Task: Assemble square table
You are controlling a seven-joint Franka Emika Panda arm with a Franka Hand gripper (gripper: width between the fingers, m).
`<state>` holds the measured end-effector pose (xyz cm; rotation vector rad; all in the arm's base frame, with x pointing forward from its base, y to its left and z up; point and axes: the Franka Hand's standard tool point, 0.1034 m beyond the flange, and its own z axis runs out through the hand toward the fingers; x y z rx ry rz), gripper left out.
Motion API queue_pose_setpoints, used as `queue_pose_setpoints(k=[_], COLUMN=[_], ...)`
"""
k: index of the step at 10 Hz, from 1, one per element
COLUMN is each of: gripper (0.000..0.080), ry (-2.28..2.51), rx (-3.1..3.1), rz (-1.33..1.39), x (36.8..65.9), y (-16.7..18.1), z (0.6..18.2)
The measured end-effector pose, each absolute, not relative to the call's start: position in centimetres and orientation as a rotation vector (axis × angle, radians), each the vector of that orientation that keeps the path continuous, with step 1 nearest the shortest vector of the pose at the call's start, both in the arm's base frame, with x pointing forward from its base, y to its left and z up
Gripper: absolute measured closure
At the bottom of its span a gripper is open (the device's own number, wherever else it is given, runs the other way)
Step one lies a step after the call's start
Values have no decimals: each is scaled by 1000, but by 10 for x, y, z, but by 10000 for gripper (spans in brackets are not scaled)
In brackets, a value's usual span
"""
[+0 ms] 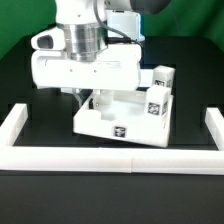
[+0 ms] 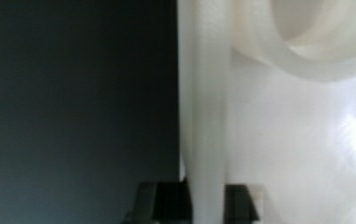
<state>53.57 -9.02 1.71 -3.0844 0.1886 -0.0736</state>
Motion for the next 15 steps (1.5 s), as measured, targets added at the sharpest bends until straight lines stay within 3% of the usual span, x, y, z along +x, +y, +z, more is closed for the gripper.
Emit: queue_pose_setpoints(k=[3,6,10,12,15], gripper=[742,743,742,742,742], ry=[-68,-944,-1384,-1936,-2141], rx=[-3114,-3044,-2905,-2642,-2492], rz=[-55,-69,-31,-47,5], x=[535,594,593,633,627], y=[-94,-81,-86,-44,-58], z=[16,26,24,29,26])
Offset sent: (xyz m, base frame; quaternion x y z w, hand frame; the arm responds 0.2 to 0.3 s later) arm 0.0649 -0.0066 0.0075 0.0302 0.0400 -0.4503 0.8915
